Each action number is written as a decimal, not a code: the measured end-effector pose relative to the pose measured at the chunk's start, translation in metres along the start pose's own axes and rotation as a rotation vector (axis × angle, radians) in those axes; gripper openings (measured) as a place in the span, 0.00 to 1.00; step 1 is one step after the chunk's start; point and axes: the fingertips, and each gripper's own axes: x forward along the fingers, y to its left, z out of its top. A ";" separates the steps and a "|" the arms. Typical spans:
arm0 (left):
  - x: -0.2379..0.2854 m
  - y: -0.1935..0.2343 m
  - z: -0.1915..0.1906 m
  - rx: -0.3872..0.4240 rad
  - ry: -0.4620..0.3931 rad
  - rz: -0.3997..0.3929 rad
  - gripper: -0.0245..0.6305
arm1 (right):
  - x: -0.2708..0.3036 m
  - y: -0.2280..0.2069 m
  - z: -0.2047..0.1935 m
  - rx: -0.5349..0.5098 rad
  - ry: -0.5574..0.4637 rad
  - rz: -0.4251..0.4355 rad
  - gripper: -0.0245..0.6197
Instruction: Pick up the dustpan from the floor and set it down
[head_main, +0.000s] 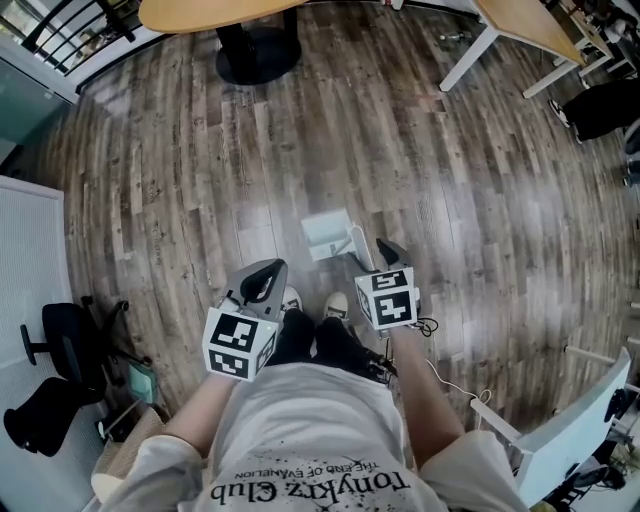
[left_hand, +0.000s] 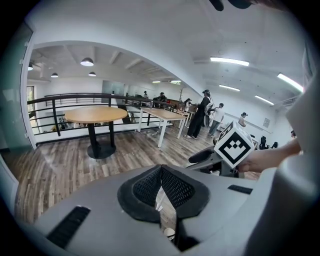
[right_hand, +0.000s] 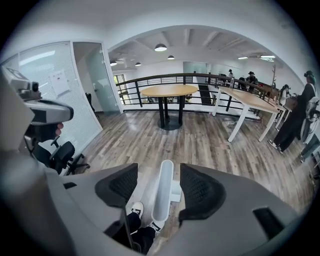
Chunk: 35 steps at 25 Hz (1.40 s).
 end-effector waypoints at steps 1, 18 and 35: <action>-0.002 -0.002 0.002 0.001 -0.007 0.002 0.07 | -0.005 0.002 0.003 -0.001 -0.009 0.008 0.46; -0.024 -0.041 0.012 0.035 -0.066 -0.027 0.07 | -0.085 0.013 0.012 0.026 -0.122 -0.065 0.08; -0.030 -0.046 0.018 0.010 -0.090 -0.004 0.07 | -0.100 0.033 0.018 0.073 -0.162 0.049 0.08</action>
